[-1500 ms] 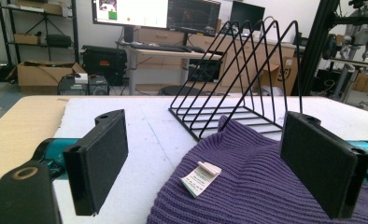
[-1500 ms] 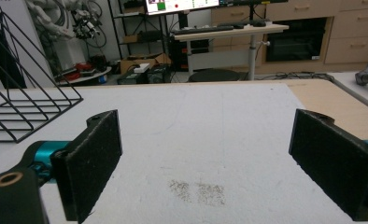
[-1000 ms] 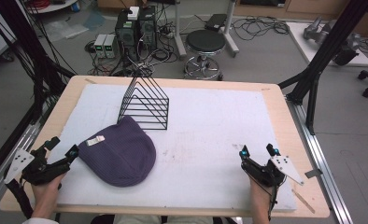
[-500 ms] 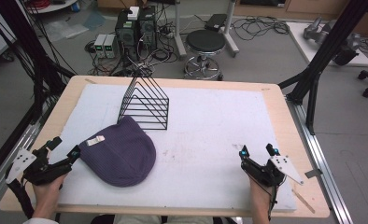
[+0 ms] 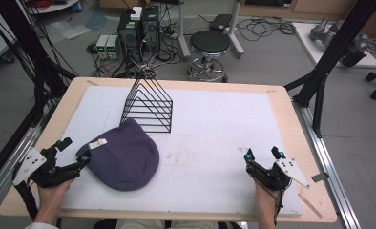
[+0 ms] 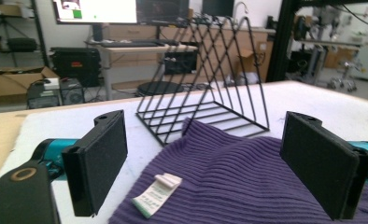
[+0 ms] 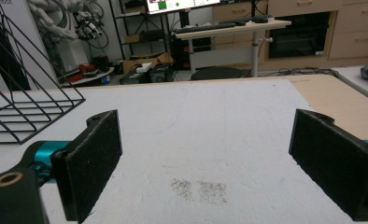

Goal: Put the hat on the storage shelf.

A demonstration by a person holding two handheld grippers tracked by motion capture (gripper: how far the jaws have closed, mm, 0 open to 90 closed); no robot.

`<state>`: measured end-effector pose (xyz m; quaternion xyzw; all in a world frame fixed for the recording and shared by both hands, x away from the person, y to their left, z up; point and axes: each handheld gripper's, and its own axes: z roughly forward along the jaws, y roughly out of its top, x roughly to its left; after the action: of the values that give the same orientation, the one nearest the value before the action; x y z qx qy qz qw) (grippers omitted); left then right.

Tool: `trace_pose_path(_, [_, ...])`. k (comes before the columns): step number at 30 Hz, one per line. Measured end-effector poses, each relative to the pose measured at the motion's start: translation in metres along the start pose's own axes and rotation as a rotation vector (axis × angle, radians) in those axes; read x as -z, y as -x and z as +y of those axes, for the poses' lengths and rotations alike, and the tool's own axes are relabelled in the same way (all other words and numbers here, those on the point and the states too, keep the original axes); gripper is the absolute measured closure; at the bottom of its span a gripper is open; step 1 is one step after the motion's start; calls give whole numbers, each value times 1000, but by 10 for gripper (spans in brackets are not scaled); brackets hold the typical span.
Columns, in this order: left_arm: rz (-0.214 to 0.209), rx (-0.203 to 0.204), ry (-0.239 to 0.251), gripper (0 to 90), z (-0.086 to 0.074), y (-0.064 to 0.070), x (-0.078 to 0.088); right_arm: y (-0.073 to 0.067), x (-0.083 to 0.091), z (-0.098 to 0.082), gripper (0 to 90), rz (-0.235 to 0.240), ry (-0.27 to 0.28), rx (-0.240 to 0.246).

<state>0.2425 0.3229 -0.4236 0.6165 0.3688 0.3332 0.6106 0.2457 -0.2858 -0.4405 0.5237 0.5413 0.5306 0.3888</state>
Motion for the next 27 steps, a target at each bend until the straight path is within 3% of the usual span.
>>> trace_pose_path(11, [-97, -94, -51, 142, 4, 21, -14, 0, 0, 0, 86, 1, -2, 1])
trace_pose_path(27, [-224, -125, -191, 142, 7, 39, -31, 0, 1, -1, 87, 2, -2, 1])
